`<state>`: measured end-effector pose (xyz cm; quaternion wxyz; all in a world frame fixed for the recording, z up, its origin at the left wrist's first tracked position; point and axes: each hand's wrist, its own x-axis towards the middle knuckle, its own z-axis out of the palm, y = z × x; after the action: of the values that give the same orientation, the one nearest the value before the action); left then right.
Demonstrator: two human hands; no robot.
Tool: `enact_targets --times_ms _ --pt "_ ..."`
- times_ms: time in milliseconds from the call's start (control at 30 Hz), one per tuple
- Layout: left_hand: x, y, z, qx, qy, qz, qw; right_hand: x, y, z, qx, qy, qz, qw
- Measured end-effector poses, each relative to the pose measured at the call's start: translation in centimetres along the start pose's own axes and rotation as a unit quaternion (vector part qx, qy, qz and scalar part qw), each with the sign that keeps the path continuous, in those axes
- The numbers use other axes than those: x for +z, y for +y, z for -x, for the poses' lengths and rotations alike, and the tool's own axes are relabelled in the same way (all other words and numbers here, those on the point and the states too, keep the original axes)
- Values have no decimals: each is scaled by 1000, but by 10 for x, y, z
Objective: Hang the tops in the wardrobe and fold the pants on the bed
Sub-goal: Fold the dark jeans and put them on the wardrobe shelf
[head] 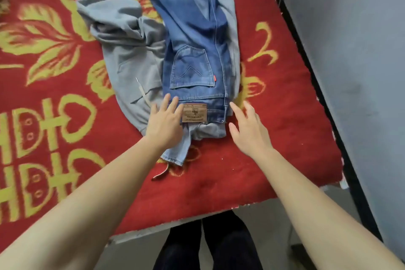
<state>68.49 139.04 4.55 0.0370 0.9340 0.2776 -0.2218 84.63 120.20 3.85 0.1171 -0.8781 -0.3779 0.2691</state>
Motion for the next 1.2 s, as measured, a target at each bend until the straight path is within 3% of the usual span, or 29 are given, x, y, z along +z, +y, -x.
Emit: enact_targets --times_ms 133,400,633,833,1067,1200 --pt "47 3 -29 -23 -8 43 999 50 2 -33 97 -55 -189 976" --pt "69 -13 -46 3 -9 84 996 87 -5 -54 165 44 -236 957" --pt "60 -20 -42 1 -14 177 984 68 -35 -49 181 86 -213 956" --pt "12 -12 2 -45 96 181 978 25 -68 -10 174 45 -204 962" --pt "-40 -33 89 42 141 269 952 9 -111 66 232 -7 -109 967" --pt "-76 -50 121 41 203 333 920 10 -141 81 95 -25 -97 991"
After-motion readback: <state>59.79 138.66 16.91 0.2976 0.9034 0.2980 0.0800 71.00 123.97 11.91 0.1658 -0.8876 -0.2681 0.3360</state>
